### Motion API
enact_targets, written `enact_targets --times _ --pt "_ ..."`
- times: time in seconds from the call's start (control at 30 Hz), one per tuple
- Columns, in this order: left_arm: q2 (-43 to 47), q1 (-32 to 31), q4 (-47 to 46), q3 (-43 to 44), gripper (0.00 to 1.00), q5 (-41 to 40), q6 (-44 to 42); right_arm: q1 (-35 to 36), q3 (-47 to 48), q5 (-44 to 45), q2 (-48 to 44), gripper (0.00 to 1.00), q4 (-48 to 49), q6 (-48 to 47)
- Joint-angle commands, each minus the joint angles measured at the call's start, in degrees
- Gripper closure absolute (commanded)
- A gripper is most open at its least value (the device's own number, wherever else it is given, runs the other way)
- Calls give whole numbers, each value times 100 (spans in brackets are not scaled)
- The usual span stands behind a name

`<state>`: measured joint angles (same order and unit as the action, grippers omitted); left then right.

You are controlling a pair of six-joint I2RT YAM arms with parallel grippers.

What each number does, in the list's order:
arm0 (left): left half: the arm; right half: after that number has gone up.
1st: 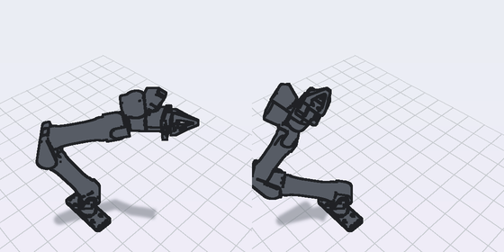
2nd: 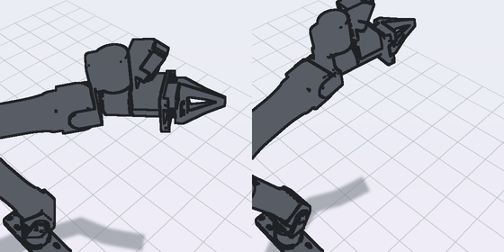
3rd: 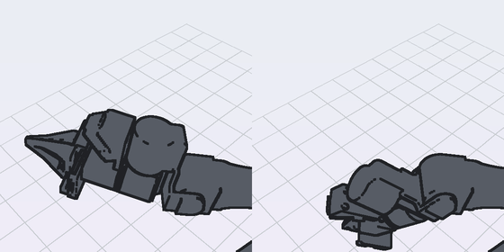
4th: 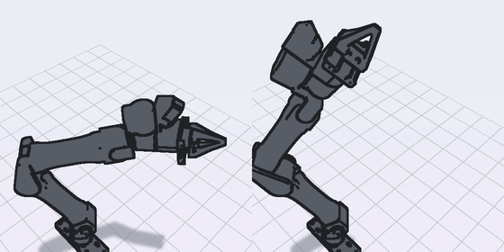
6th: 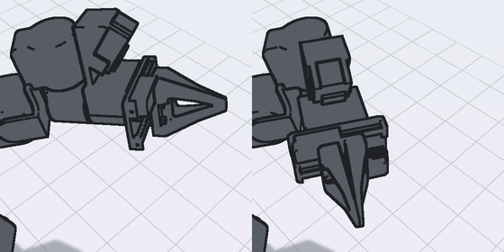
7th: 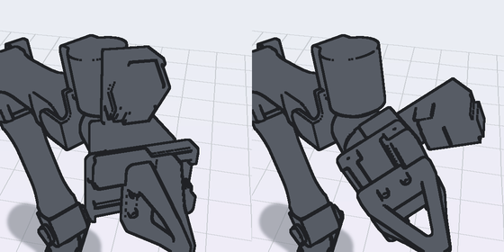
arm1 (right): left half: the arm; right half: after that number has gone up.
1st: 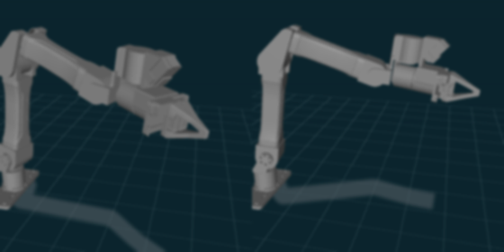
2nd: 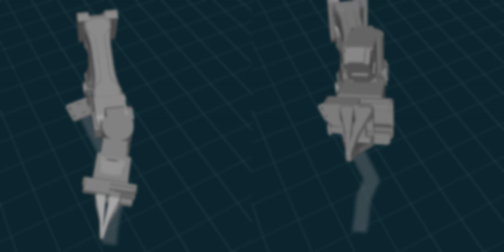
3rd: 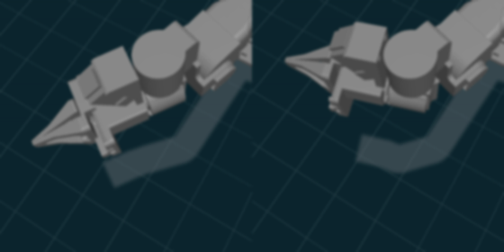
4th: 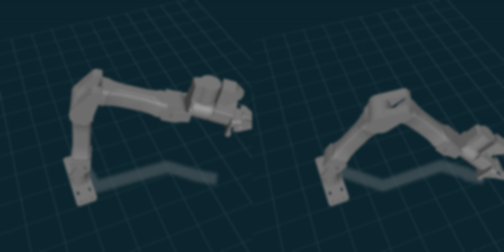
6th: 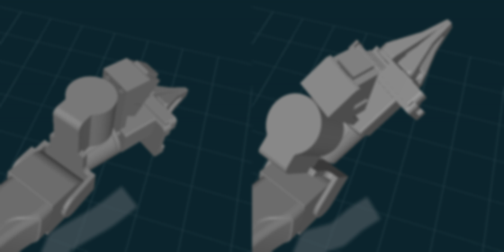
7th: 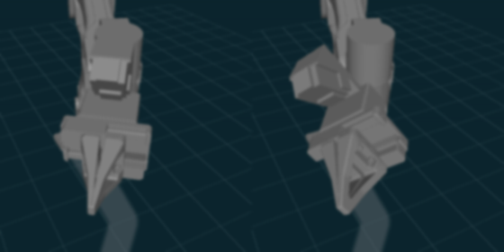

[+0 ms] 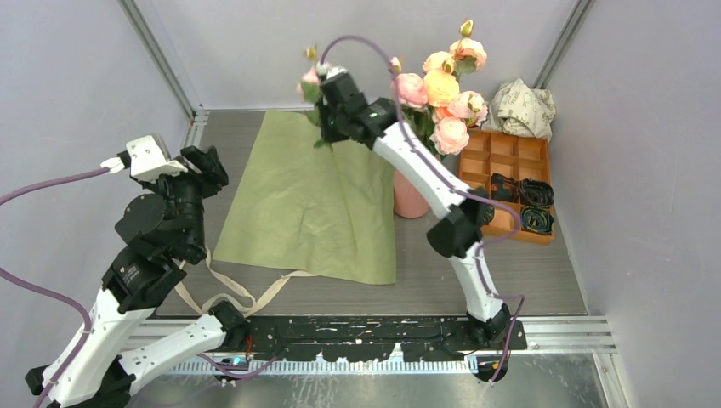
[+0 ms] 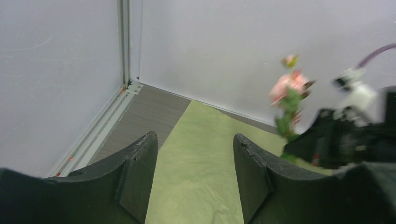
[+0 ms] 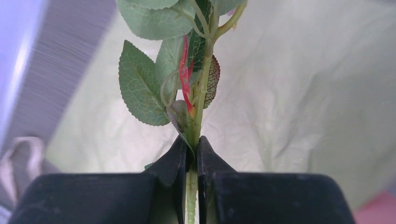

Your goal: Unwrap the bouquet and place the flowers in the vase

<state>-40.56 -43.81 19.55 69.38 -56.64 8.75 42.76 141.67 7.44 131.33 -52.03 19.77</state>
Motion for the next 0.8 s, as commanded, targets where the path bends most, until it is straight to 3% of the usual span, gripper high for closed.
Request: enact_targets --times 0.0,0.1,0.23,0.4,0.6,0.77 --pt "-3 -1 -217 91 39 -86 47 148 -46 379 -1892 99 556 -718" --pt "-54 -6 -199 116 38 -46 68 439 -786 987 -2941 99 1181 -1290" --pt "-140 -4 -182 160 37 10 136 960 -2335 2163 -4445 99 2900 -2423" --pt "-254 0 -172 206 37 67 217 1001 -3933 2496 -5739 99 4688 -3212" --pt "-376 1 -130 292 37 214 351 988 -5131 2587 -6217 99 6678 -4402" --pt "-489 -5 -125 349 37 268 390 986 -5140 2733 -5847 99 7675 -5560"
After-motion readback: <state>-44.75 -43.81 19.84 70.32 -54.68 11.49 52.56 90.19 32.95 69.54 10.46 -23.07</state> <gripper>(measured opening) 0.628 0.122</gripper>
